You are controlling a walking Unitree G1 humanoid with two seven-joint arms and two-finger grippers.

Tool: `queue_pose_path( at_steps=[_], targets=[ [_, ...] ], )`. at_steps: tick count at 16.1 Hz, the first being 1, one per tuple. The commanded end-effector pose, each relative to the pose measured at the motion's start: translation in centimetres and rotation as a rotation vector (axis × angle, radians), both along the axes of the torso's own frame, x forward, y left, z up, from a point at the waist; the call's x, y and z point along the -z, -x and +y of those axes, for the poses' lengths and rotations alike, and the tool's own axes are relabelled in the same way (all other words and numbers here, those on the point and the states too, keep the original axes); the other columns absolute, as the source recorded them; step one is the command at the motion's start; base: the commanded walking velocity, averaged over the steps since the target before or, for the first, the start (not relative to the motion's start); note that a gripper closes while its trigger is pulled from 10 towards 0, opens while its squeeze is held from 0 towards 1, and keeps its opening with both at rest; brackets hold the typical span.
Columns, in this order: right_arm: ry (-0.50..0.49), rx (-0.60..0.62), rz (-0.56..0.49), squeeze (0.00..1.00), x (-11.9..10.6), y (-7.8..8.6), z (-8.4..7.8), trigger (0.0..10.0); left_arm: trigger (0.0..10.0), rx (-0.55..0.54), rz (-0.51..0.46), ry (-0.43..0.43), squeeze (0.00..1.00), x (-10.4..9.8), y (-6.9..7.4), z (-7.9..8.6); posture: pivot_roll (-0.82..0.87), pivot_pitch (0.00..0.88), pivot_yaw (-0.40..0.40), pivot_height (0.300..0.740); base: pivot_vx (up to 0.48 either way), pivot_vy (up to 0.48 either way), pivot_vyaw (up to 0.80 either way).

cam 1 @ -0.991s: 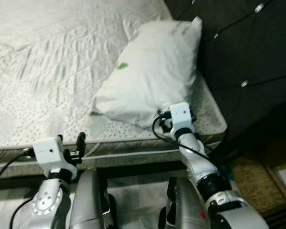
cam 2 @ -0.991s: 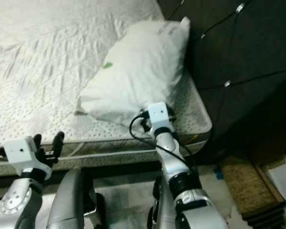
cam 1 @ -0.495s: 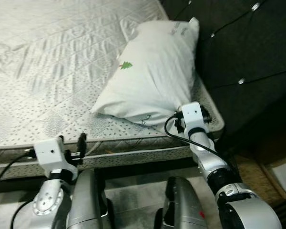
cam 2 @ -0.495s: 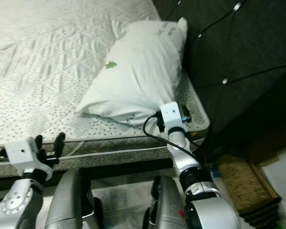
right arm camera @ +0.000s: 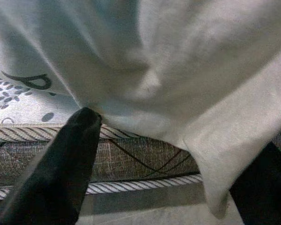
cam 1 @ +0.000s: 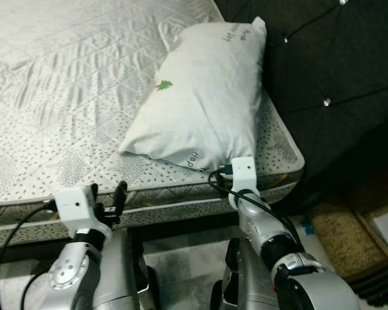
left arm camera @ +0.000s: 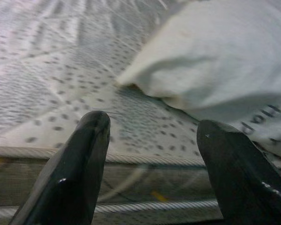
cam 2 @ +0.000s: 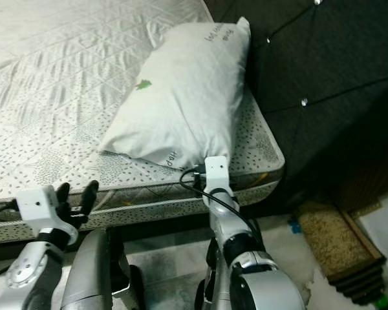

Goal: Clean up the room

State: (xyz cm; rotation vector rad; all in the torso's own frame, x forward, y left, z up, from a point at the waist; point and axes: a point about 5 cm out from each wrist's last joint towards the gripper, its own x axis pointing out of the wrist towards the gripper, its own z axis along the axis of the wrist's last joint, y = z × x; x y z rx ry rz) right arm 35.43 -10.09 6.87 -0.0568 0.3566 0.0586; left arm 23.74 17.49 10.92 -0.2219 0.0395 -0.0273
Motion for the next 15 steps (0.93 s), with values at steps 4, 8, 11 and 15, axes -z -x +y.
queue_pose_path(
  at_steps=[4,8,11,15],
  targets=[
    [-0.064,0.028,-0.028,0.00,-1.3,-0.8,0.6,0.7,10.0,0.007,0.002,-0.004,0.00,0.0,0.1,0.0,0.05,0.168,-0.082,0.560,0.000,0.000,0.00],
    [-0.128,0.026,-0.092,0.00,-2.5,-1.4,0.8,10.0,10.0,0.008,0.003,-0.004,0.00,0.0,0.1,0.0,0.04,0.166,-0.079,0.560,0.000,0.000,0.00],
    [-0.191,-0.011,-0.136,0.00,-3.0,-1.4,1.6,10.0,10.0,0.008,-0.002,0.001,0.00,0.0,0.1,-0.1,0.04,0.165,-0.080,0.560,0.000,0.000,0.00],
    [-0.271,0.001,-0.214,0.00,-4.1,-1.6,1.7,10.0,10.0,0.010,-0.007,0.004,0.00,-0.1,0.0,-0.2,0.04,0.165,-0.078,0.560,0.000,0.000,0.00]
  ],
)
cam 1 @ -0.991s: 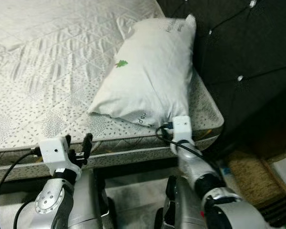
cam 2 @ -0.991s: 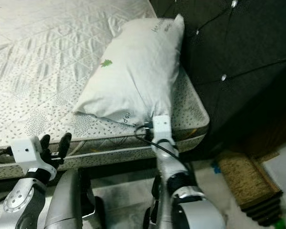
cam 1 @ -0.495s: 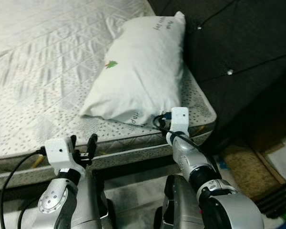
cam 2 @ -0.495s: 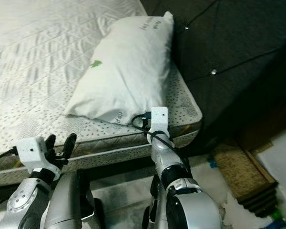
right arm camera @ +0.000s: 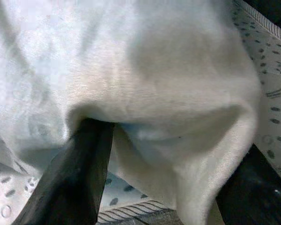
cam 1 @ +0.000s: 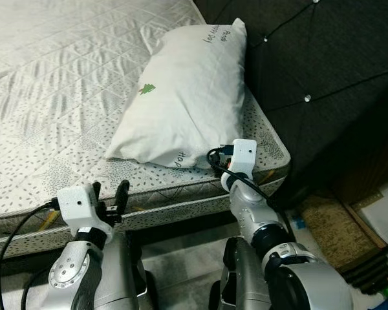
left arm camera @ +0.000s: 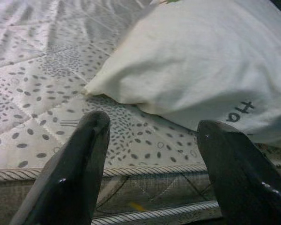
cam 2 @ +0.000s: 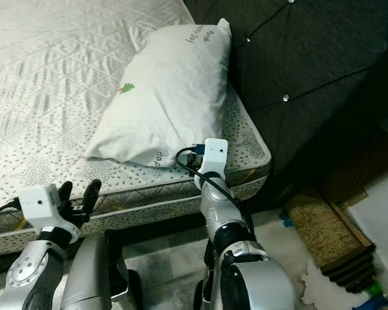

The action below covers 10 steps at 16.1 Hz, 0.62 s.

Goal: Clean up the room

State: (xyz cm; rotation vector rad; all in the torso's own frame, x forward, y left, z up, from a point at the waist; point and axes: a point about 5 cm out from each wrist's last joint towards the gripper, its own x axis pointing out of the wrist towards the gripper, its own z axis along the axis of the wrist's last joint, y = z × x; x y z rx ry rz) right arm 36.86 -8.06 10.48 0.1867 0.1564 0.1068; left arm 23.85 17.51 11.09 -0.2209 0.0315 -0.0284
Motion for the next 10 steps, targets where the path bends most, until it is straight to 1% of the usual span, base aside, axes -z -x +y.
queue_pose_path(
  at_steps=[1,4,6,7,8,10],
  targets=[
    [-0.030,0.008,-0.035,0.00,-0.8,-0.3,-0.1,10.0,10.0,0.011,0.000,0.006,0.00,0.1,0.1,-0.3,0.04,0.165,-0.078,0.560,0.000,0.000,0.00],
    [-0.068,-0.010,-0.060,0.00,-1.5,-0.5,0.8,10.0,10.0,0.013,-0.005,0.007,0.00,0.0,0.1,-0.4,0.05,0.168,-0.077,0.560,0.000,0.000,0.00],
    [-0.081,-0.017,-0.072,0.00,-1.7,-0.5,1.2,10.0,10.0,0.011,-0.005,0.007,0.00,-0.1,0.2,-0.4,0.06,0.171,-0.080,0.560,0.000,0.000,0.00],
    [-0.088,-0.021,-0.073,0.00,-1.7,-0.5,1.3,2.4,10.0,0.009,-0.005,0.007,0.00,-0.1,0.3,-0.3,0.06,0.171,-0.081,0.560,0.000,0.000,0.00],
    [-0.095,-0.029,-0.074,0.00,-1.7,-0.4,1.5,0.0,10.0,0.007,-0.004,0.006,0.00,-0.1,0.3,-0.3,0.06,0.171,-0.081,0.560,0.000,0.000,0.00],
    [-0.107,-0.034,-0.074,0.00,-1.6,-0.3,1.7,0.0,10.0,0.008,-0.004,0.006,0.00,-0.1,0.3,-0.3,0.06,0.174,-0.080,0.560,0.000,0.000,0.00]
  ],
)
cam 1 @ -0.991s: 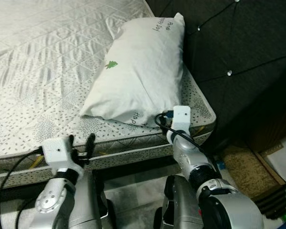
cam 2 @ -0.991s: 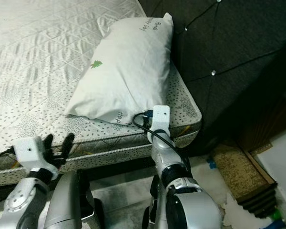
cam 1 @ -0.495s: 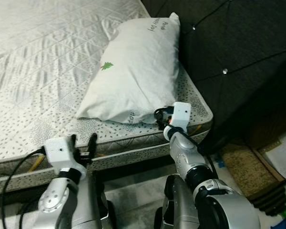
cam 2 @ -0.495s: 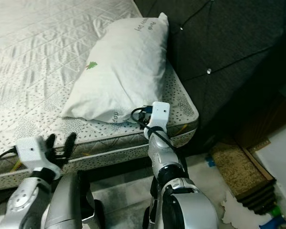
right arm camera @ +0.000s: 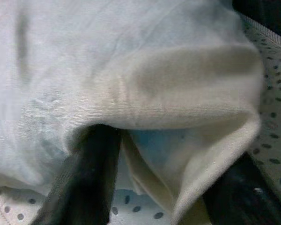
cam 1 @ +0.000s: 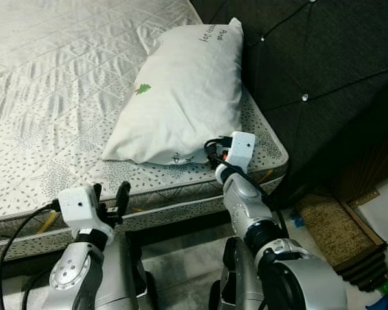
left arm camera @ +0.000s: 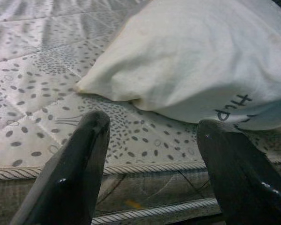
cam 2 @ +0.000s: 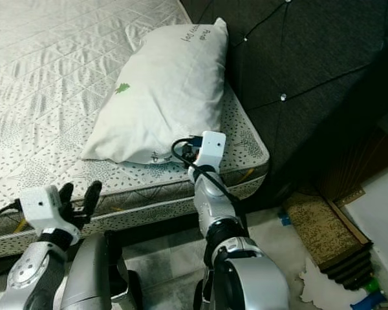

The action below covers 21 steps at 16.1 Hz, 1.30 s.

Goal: Clean up the room

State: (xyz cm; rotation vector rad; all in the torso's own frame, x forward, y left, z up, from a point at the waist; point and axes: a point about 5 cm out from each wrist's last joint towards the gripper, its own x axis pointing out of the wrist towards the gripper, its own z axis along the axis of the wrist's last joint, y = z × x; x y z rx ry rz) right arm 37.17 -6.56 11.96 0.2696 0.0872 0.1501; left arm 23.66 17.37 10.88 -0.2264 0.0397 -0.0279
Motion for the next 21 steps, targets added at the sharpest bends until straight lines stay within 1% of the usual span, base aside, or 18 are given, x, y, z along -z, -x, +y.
queue_pose_path(
  at_steps=[1,9,11,13,15,16,17,18,19,20,21],
  targets=[
    [-0.024,-0.005,-0.008,0.00,-0.1,0.0,0.2,0.0,10.0,0.008,-0.012,0.000,0.00,-0.3,0.1,-0.2,0.06,0.175,-0.075,0.560,0.000,0.000,0.00],
    [-0.027,-0.003,-0.010,0.00,-0.1,0.0,0.0,0.0,10.0,0.014,-0.016,0.001,0.00,-0.4,-0.2,-0.4,0.06,0.167,-0.075,0.560,0.000,0.000,0.00],
    [-0.015,-0.007,-0.019,0.00,-0.2,-0.1,-0.3,0.0,10.0,0.011,-0.016,0.002,0.00,-0.4,-0.2,-0.4,0.06,0.167,-0.075,0.560,0.000,0.000,0.00],
    [0.001,0.012,-0.026,0.00,-0.4,-0.5,-1.3,0.0,10.0,0.011,-0.016,0.002,0.00,-0.3,-0.3,-0.4,0.05,0.161,-0.077,0.560,0.000,0.000,0.00],
    [0.018,0.046,-0.033,0.00,-0.7,-0.9,-2.8,0.0,10.0,0.012,-0.016,0.002,0.00,-0.3,-0.4,-0.4,0.05,0.159,-0.075,0.560,0.000,0.000,0.00],
    [0.035,0.084,-0.035,0.00,-0.9,-1.2,-4.5,0.0,10.0,0.011,-0.016,0.002,0.00,-0.3,-0.5,-0.5,0.04,0.157,-0.074,0.560,0.000,0.000,0.00],
    [0.047,0.103,-0.036,0.00,-1.0,-1.3,-5.4,0.0,10.0,0.009,-0.015,0.004,0.00,-0.3,-0.5,-0.5,0.04,0.155,-0.072,0.560,0.000,0.000,0.00],
    [0.051,0.109,-0.036,0.00,-1.1,-1.3,-5.6,0.0,10.0,0.008,-0.015,0.004,0.00,-0.3,-0.5,-0.4,0.04,0.155,-0.072,0.560,0.000,0.000,0.00],
    [0.060,0.137,-0.039,0.00,-1.3,-1.5,-6.6,0.0,10.0,0.007,-0.013,0.002,0.00,-0.2,-0.5,-0.4,0.04,0.154,-0.069,0.560,0.000,0.000,0.00],
    [0.060,0.154,-0.041,0.00,-1.5,-1.6,-7.2,0.0,10.0,0.006,-0.012,0.001,0.00,-0.2,-0.5,-0.3,0.04,0.153,-0.068,0.560,0.000,0.000,0.00],
    [0.063,0.186,-0.045,0.00,-1.8,-1.8,-8.4,0.0,10.0,0.005,-0.011,-0.001,0.00,-0.2,-0.5,-0.3,0.04,0.151,-0.066,0.560,0.000,0.000,0.00]
  ],
)
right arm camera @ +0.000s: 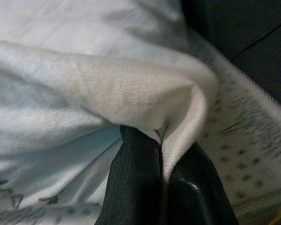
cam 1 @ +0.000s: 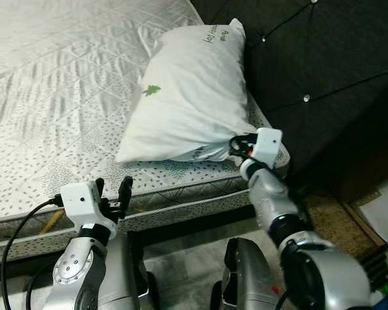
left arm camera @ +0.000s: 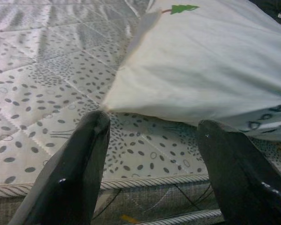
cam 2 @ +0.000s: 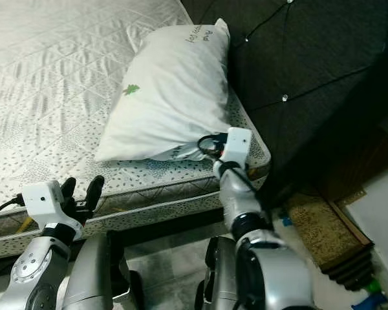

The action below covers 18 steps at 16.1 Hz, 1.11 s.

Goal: Clean up the room

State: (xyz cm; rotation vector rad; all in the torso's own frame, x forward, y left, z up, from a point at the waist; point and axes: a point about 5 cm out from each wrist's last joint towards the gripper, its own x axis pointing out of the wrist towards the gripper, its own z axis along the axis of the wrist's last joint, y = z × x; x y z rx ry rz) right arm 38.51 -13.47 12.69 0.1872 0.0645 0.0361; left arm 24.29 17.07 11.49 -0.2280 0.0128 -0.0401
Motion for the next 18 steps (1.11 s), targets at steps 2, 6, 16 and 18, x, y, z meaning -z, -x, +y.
queue_pose_path(
  at_steps=[2,6,16,18],
  targets=[
    [-0.017,0.138,-0.051,0.00,-2.2,-0.8,-4.1,0.0,10.0,-0.006,0.017,-0.007,0.00,0.4,0.1,0.1,0.04,0.148,-0.064,0.560,0.000,0.000,0.00],
    [0.021,0.224,-0.109,0.00,-5.0,-1.2,-8.4,0.0,10.0,-0.006,0.012,-0.013,0.00,0.4,-0.2,0.2,0.03,0.140,-0.058,0.560,0.000,0.000,0.00],
    [0.156,0.296,-0.245,0.00,-11.5,-0.3,-16.3,0.0,10.0,-0.015,0.001,-0.038,0.00,0.2,-0.9,0.5,0.01,0.126,-0.032,0.560,0.000,0.000,0.00],
    [0.161,0.288,-0.215,0.00,-9.6,0.2,-16.4,0.0,10.0,-0.012,0.000,-0.039,0.00,0.2,-0.9,0.5,0.01,0.126,-0.031,0.560,0.000,0.000,0.00]
  ],
)
